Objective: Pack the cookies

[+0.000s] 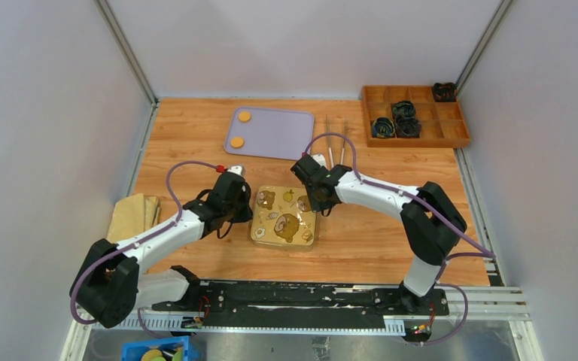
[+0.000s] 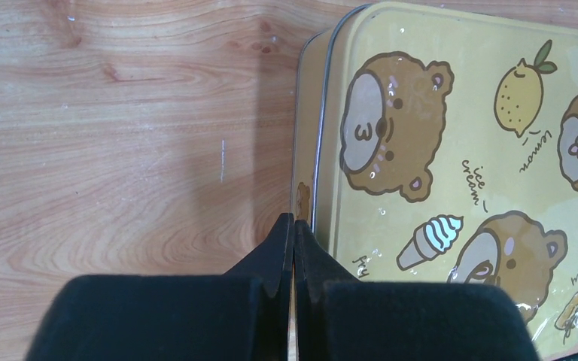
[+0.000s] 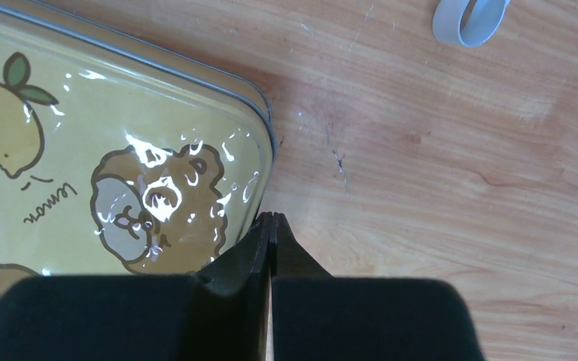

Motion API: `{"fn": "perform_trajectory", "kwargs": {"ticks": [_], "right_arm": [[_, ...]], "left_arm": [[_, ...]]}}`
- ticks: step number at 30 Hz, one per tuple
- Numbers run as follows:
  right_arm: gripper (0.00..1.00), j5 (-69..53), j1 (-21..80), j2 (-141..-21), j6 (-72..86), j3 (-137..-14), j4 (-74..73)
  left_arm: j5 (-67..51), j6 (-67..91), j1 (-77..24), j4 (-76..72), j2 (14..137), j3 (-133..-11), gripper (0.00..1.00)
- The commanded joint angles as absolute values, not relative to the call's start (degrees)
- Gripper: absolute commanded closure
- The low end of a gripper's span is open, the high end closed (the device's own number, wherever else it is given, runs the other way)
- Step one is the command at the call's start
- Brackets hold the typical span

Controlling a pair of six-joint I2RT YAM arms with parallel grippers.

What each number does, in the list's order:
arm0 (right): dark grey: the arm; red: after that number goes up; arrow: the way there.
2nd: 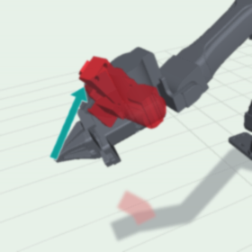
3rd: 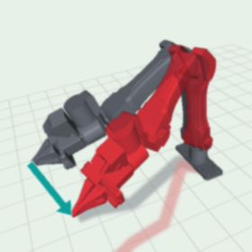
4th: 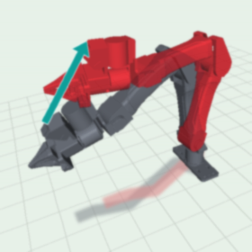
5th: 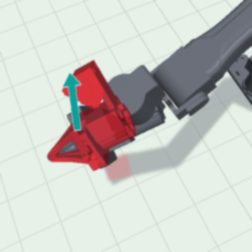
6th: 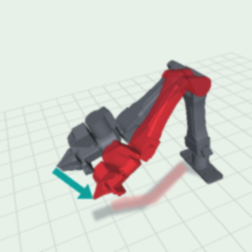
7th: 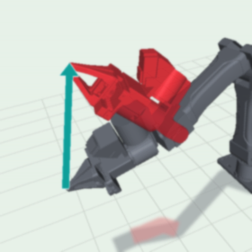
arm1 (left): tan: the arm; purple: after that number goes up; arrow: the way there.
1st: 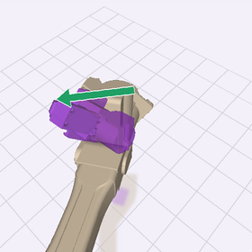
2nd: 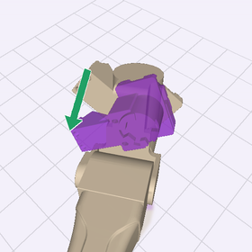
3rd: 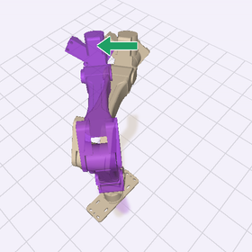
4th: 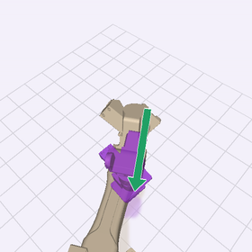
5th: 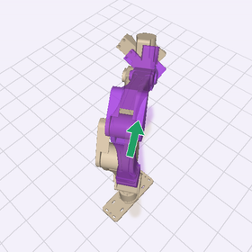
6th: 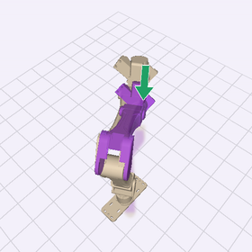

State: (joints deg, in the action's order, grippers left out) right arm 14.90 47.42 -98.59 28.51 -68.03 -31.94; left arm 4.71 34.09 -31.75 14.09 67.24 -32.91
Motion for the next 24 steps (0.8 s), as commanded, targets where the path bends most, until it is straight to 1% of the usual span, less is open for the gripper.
{"fn": "perform_trajectory", "kwargs": {"ticks": [1,5,11,15,20,24], "right_arm": [[1.0,13.71,45.8,-100.64,27.07,-70.88,-31.29],[1.0,13.15,45.53,-101.11,25.81,-72.13,-31.3],[1.0,12.83,45.18,-104.1,24.27,-77.26,-33.88],[1.0,13.67,45.22,-103.48,25.39,-75.91,-34.03],[1.0,17.28,45.2,-102.05,27.73,-73.52,-34.23],[1.0,24.07,45.2,-99.49,29.76,-71.7,-35.26]], "left_arm": [[3.44,34.67,-32.16,14.16,67.22,-32.96,1.0],[4.22,34.4,-32.17,15.11,66.76,-33.53,1.0],[4.84,33.99,-32.17,15.87,66.47,-33.58,1.0],[7.07,33.26,-32.17,17.0,65.97,-34.09,1.0],[11.02,32.89,-32.17,19.07,66.39,-35.84,1.0],[18.25,32.26,-32.17,23.46,65.7,-38.71,1.0]]}}
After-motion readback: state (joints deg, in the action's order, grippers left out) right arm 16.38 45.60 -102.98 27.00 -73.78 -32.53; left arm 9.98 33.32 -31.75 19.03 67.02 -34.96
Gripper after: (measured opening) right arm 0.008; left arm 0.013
